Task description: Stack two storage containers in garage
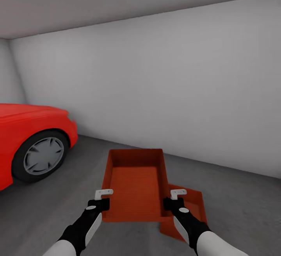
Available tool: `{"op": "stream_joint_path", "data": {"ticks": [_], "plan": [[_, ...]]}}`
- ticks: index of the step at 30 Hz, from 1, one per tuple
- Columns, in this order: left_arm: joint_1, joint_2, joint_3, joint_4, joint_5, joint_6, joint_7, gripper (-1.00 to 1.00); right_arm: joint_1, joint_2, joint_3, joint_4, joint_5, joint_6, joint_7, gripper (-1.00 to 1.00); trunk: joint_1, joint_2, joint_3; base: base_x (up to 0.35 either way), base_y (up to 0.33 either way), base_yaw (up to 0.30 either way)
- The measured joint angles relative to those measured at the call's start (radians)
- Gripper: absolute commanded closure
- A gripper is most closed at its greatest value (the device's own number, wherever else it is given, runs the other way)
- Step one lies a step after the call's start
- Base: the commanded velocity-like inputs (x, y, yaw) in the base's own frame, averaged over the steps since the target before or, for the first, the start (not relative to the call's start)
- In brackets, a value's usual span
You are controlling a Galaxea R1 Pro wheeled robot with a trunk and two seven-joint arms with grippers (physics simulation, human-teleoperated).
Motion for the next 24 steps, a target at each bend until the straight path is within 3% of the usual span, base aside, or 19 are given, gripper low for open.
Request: {"op": "stream_joint_path", "data": {"ticks": [24], "plan": [[0.000, 0.000, 0.001, -0.006, -0.004, 0.008, 0.000, 1.00, 0.000, 0.001, -0.003, 0.000, 0.000, 0.000, 0.001, 1.00, 0.001, 0.000, 0.000, 0.014, 0.007, -0.287]]}}
